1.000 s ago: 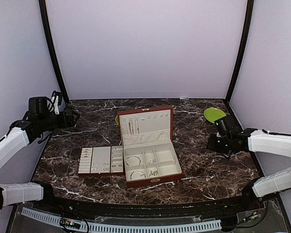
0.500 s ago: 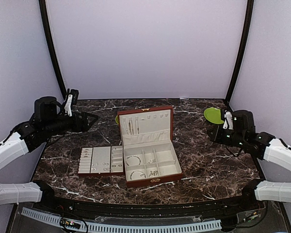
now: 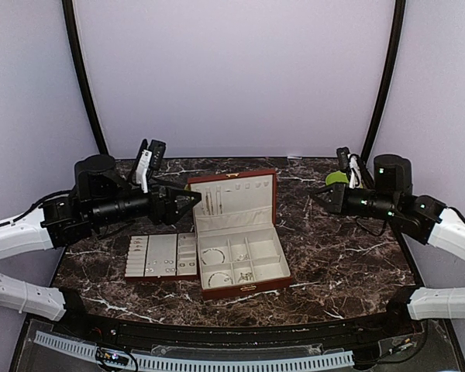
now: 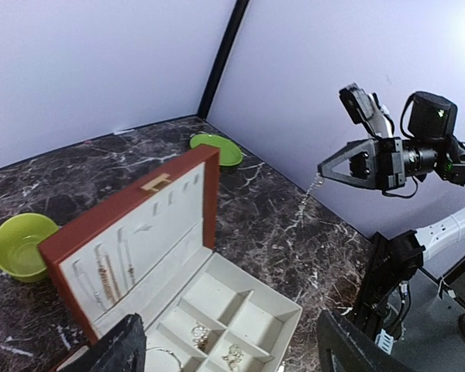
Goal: Organize the mixed jewelry
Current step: Pick up the necklace from the center of the board, then adjust the necklace.
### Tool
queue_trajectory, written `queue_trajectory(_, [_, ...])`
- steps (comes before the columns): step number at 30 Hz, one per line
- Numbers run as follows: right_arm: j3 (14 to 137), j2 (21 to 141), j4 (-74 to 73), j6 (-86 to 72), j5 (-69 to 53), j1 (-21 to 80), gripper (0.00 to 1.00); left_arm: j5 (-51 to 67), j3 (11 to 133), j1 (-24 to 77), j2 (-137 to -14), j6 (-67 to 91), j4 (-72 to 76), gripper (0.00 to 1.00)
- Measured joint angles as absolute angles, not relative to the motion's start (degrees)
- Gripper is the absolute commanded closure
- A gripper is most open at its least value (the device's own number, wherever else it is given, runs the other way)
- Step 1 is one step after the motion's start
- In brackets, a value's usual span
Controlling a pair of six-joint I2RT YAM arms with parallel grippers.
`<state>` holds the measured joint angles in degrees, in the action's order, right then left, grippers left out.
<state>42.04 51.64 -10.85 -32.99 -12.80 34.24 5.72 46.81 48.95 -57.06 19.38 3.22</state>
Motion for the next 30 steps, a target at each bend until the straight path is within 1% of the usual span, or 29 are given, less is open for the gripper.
queue_trajectory(8, [47.66,54.37,-10.2,-33.69,-9.34,42.17,1.0,2.98,50.28,58.81,-66.08,18.37,10.02,0.22])
queue_trajectory(17, [51.77,58.0,-9.89,-38.33,-1.48,48.64,1.0,1.45,55.27,63.48,-79.77,18.92,17.21,0.26])
queue_trajectory(26, [53.87,59.31,-9.5,-40.27,2.0,51.31,1.0,1.23,60.97,64.2,-88.77,18.81,20.95,0.47])
queue_trajectory(30, [54.08,59.57,-9.15,-40.95,2.04,51.86,1.0,-0.05,63.94,64.2,-91.98,18.55,20.93,0.51])
